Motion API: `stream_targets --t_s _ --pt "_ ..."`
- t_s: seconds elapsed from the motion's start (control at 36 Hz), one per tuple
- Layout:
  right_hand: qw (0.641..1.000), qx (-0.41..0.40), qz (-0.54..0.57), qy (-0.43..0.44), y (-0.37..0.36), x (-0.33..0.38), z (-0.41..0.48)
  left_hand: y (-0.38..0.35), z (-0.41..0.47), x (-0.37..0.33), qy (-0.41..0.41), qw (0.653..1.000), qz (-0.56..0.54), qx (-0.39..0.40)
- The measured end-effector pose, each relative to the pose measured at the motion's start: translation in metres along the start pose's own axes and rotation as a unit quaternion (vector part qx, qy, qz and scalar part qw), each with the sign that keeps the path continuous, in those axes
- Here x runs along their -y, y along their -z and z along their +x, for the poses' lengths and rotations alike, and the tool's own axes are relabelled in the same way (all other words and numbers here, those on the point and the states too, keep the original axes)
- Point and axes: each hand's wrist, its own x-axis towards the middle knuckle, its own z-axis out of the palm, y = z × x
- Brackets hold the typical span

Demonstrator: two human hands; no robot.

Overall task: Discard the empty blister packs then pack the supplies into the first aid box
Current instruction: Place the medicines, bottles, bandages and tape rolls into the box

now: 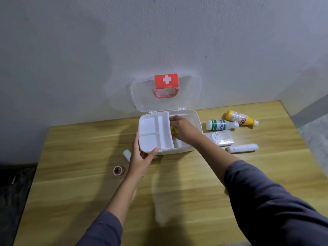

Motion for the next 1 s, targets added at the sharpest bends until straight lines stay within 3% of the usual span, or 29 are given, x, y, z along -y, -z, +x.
stream_targets --t_s 0.11,0.28,0.47,0.61,0.72,0.81,1.0 --pt "0.991 -0.084 0.005 -0.104 -0.001 -0.001 -0.008 0.002 0.001 0.002 0.002 1.0 0.012 0.002" --pt "0.976 -0.02 0.077 -0.202 -0.003 -0.003 -0.007 0.0 0.0 0.002 -0.005 1.0 0.015 -0.002" --pt "0.977 -0.035 0.103 -0.181 -0.001 -0.002 -0.009 -0.002 0.0 0.0 -0.002 1.0 0.008 0.0" --pt "0.969 -0.164 0.161 -0.094 0.037 -0.004 -0.036 -0.001 -0.001 0.0 -0.003 1.0 0.009 0.002" --pt "0.948 -0.228 0.194 -0.105 0.056 -0.03 -0.07 -0.002 -0.001 -0.001 -0.01 1.0 -0.002 0.0" --pt "0.953 -0.198 0.18 -0.14 0.053 -0.061 -0.091 -0.004 -0.001 -0.002 -0.013 1.0 -0.002 -0.004" --pt "0.991 -0.007 0.024 -0.129 0.03 -0.097 -0.091 -0.004 0.001 0.003 -0.011 1.0 0.01 -0.013"
